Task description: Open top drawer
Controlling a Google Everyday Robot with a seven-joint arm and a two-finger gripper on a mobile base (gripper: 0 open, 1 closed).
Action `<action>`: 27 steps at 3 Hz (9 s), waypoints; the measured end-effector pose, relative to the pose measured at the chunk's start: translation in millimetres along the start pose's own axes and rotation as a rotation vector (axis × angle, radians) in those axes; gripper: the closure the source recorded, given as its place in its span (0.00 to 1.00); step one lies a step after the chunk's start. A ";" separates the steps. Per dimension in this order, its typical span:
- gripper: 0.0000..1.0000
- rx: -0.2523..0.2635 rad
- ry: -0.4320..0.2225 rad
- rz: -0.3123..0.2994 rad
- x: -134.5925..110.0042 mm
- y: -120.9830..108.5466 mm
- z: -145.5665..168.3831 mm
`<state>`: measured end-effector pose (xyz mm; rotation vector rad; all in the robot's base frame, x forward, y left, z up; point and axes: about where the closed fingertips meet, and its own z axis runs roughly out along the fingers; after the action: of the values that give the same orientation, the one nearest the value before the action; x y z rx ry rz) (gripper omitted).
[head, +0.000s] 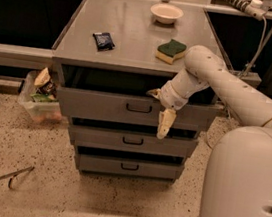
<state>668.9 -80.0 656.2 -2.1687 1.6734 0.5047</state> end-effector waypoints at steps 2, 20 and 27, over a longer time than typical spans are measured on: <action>0.00 -0.025 -0.051 0.059 -15.2 44.5 -11.7; 0.00 -0.225 -0.152 0.115 -81.6 184.8 -8.4; 0.00 -0.218 -0.120 0.204 -101.2 229.8 -19.3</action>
Offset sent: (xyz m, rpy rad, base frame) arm -0.0185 -0.0013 0.0206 0.0423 0.0116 -0.0386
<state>423.4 -58.6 707.9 -2.0727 1.8572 0.8940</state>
